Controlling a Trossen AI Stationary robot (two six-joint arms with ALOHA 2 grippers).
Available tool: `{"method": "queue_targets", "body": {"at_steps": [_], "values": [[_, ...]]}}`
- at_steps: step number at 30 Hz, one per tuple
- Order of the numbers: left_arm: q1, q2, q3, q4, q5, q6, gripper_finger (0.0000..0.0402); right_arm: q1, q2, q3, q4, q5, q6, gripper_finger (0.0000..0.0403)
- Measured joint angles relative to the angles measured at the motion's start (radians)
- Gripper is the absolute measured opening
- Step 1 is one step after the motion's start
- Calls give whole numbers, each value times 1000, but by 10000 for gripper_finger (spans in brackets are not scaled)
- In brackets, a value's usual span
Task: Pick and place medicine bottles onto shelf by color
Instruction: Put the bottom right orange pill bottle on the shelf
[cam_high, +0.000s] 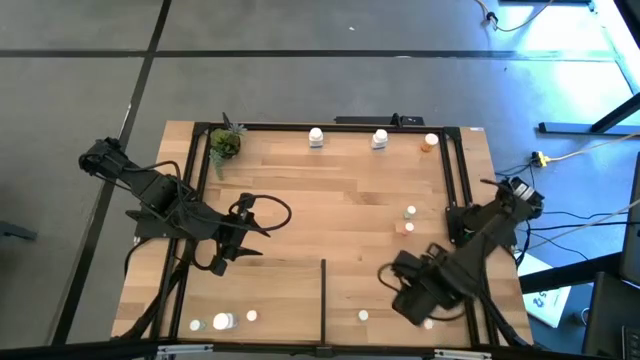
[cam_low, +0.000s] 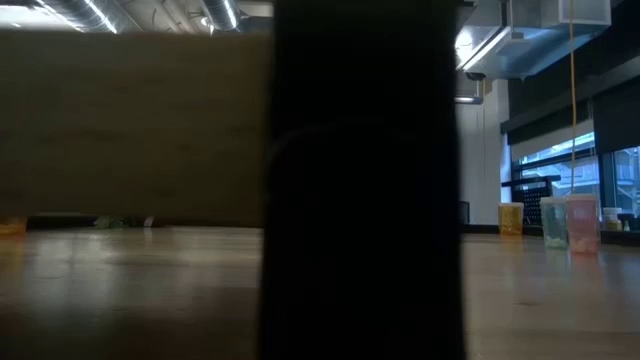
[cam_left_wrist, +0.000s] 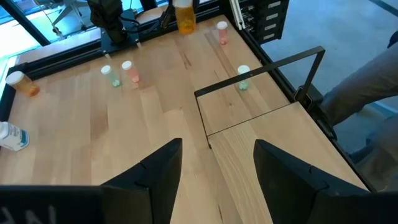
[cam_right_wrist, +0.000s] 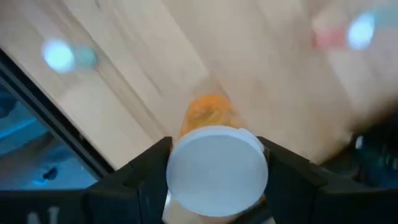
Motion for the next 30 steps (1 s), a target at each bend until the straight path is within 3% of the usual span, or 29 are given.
{"method": "queue_targets", "body": {"at_steps": [10, 15, 24, 30], "values": [[0, 0, 0, 0, 0, 0, 192, -267, 0, 47, 9, 81, -387, 218], [0, 0, 0, 0, 0, 0, 192, -380, 0, 47, 106, 105, -548, 218], [0, 0, 0, 0, 0, 0, 192, -541, 6, 48, 297, 106, -702, 218], [1, 0, 0, 3, 0, 6, 192, -618, 80, 48, 352, 81, -788, 218]]}}
